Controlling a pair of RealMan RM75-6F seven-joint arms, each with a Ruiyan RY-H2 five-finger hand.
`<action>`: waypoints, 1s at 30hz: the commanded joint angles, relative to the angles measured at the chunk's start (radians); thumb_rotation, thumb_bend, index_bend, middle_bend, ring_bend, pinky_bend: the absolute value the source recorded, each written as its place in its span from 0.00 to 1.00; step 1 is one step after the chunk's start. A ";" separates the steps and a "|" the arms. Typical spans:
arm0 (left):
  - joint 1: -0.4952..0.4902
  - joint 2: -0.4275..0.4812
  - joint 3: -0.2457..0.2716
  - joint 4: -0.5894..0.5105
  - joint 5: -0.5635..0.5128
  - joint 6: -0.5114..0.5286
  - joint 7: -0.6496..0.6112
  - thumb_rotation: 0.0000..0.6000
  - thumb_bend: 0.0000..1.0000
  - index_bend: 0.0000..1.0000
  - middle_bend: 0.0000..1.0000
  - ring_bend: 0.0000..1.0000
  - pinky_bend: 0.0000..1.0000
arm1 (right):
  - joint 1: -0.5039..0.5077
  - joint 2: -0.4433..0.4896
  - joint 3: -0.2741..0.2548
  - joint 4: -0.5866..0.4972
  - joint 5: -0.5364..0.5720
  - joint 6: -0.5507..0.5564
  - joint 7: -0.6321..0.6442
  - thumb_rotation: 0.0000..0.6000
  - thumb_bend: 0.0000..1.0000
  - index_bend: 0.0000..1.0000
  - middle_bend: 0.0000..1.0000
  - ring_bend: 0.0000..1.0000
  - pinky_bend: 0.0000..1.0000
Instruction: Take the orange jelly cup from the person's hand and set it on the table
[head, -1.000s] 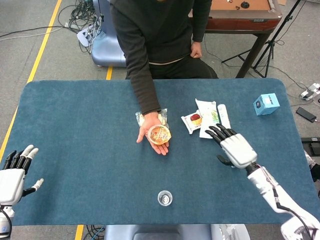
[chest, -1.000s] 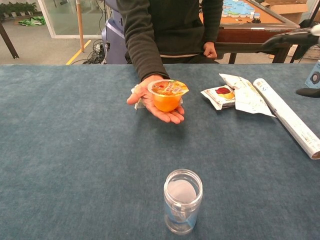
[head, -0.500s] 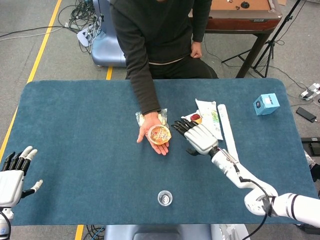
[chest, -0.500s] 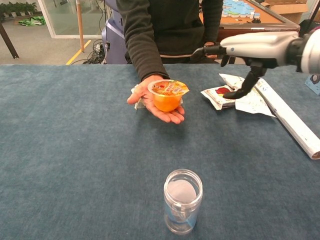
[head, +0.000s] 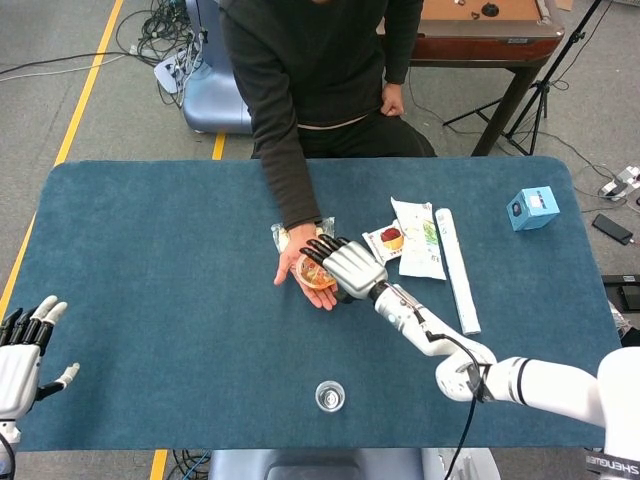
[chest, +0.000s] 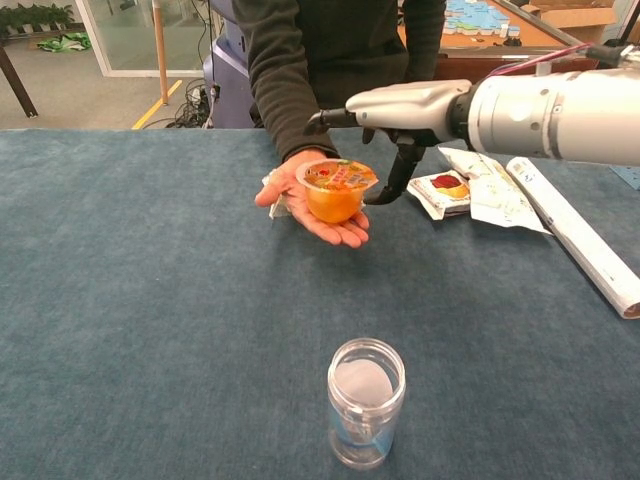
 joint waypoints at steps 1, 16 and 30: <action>0.002 0.001 0.000 0.002 -0.001 0.002 -0.002 1.00 0.21 0.11 0.07 0.09 0.03 | 0.028 -0.028 -0.008 0.034 0.029 -0.016 -0.010 1.00 0.26 0.06 0.05 0.00 0.20; 0.007 -0.001 0.001 0.012 0.002 0.002 -0.012 1.00 0.21 0.11 0.07 0.09 0.03 | 0.074 -0.105 -0.032 0.137 0.056 0.012 0.049 1.00 0.34 0.22 0.21 0.12 0.32; 0.004 -0.001 -0.005 0.010 0.004 0.000 -0.010 1.00 0.21 0.11 0.07 0.09 0.03 | -0.010 -0.030 -0.039 0.065 -0.114 0.158 0.187 1.00 0.45 0.42 0.34 0.30 0.55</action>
